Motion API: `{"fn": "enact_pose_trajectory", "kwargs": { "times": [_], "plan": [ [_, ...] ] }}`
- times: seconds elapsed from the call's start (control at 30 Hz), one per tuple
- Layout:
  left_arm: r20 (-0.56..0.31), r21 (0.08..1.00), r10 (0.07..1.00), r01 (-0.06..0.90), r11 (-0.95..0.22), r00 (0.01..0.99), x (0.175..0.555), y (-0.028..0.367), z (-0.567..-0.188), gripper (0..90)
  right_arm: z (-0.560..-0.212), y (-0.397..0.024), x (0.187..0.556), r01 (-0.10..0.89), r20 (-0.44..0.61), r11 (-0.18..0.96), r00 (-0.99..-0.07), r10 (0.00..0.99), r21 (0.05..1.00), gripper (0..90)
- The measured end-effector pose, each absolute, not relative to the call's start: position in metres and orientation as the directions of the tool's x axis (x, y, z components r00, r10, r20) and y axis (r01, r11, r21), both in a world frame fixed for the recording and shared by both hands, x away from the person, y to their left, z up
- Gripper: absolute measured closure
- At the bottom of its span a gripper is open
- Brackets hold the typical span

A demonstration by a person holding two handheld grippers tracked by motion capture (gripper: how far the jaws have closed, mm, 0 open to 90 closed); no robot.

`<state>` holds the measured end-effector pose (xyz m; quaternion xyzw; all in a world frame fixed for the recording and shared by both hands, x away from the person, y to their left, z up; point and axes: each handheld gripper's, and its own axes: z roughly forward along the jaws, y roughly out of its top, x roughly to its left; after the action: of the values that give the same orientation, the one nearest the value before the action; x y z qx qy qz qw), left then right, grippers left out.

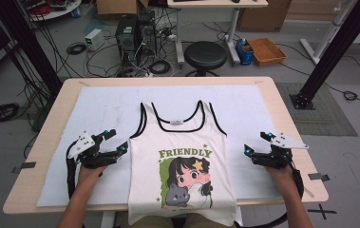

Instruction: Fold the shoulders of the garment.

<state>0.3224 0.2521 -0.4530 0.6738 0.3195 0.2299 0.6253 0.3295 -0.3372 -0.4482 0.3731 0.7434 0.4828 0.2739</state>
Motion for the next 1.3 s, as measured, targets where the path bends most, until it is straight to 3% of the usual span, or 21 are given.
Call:
{"fn": "enact_pose_trajectory", "kwargs": {
  "times": [0.9,1.3],
  "plan": [
    [-0.100,0.988,0.727,0.156,-0.009,0.679,0.323,0.253,-0.453,24.4,-0.448,-0.336,0.331,0.293,-0.057,0.268,-0.572,0.818,0.918,14.3],
    [-0.100,0.988,0.727,0.157,-0.010,0.680,0.323,0.253,-0.453,24.4,-0.432,-0.328,0.336,0.351,0.036,0.207,-0.576,0.817,0.913,14.3]
  ]
}}
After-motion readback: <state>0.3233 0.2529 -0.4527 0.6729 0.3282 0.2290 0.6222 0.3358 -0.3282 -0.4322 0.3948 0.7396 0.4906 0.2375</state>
